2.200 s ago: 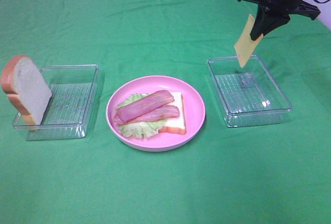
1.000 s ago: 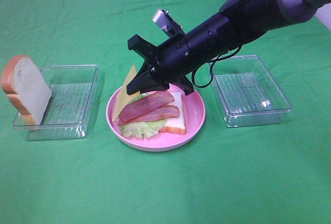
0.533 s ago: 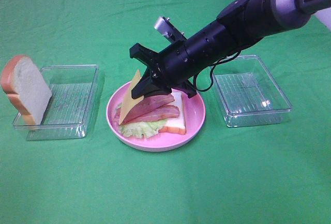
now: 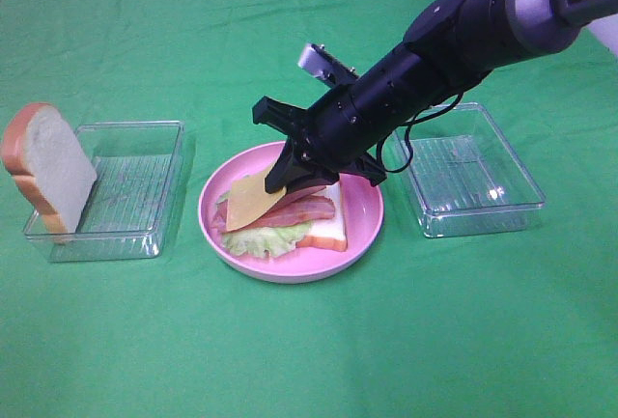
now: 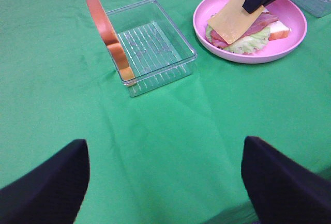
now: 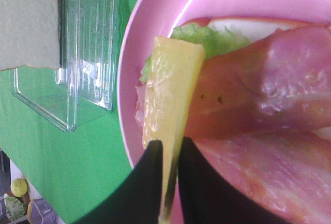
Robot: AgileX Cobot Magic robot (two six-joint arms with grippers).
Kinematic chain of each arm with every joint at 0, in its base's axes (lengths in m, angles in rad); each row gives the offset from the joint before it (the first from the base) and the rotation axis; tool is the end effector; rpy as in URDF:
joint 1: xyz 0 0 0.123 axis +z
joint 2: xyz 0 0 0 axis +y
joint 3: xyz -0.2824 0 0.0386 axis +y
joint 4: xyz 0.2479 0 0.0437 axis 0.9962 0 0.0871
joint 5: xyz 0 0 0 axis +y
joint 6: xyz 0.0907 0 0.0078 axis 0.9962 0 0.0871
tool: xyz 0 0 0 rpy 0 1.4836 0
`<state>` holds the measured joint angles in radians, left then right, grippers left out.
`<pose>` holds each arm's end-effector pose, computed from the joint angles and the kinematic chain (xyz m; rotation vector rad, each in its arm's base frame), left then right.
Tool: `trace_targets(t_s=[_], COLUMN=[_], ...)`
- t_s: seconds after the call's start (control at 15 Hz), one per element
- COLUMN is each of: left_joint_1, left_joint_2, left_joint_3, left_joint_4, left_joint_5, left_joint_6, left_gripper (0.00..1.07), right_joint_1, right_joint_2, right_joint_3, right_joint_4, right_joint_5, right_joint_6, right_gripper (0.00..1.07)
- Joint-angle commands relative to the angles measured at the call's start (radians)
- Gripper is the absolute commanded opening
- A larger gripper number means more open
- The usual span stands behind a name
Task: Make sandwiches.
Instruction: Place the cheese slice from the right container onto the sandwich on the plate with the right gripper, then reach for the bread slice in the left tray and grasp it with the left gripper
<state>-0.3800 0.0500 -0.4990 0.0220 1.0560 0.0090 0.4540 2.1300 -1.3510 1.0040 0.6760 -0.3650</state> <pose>0.0036 0.0004 0.2773 0.4049 2.0570 -0.1980 0.3606 0.2295 0.1300 -0.0981 2.8117 1.0242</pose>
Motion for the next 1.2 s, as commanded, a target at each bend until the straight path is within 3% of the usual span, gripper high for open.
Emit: trace_targets(t_s=[0.07, 0.27, 0.47, 0.8, 1.0, 1.2], left_joint_1=[-0.003, -0.003, -0.003, -0.003, -0.003, -0.003], left_joint_2=[-0.007, -0.007, -0.007, -0.007, -0.007, -0.007], left_joint_3=[0.001, 0.001, 0.001, 0.001, 0.001, 0.001], left_joint_4=[0.000, 0.000, 0.000, 0.000, 0.000, 0.000], left_joint_5=[-0.013, -0.013, -0.013, -0.013, -0.013, -0.013], left_joint_6=[-0.003, -0.003, -0.003, -0.003, -0.003, -0.003], left_gripper=[0.76, 0.76, 0.76, 0.76, 0.76, 0.76], right_joint_1=[-0.001, -0.001, -0.001, -0.001, -0.001, -0.001], right_joint_2=[-0.004, -0.025, -0.137, -0.365, -0.552, -0.769], right_joint_3=[0.002, -0.019, -0.037, -0.037, -0.024, 0.051], right_joint_4=[-0.042, -0.118, -0.396, -0.704, -0.785, -0.815], right_joint_5=[-0.016, -0.006, 0.065, 0.283, 0.434, 0.444], right_joint_6=[0.029, 0.052, 0.226, 0.307, 0.336, 0.352], right_gripper=[0.42, 0.60, 0.70, 0.72, 0.72, 0.72])
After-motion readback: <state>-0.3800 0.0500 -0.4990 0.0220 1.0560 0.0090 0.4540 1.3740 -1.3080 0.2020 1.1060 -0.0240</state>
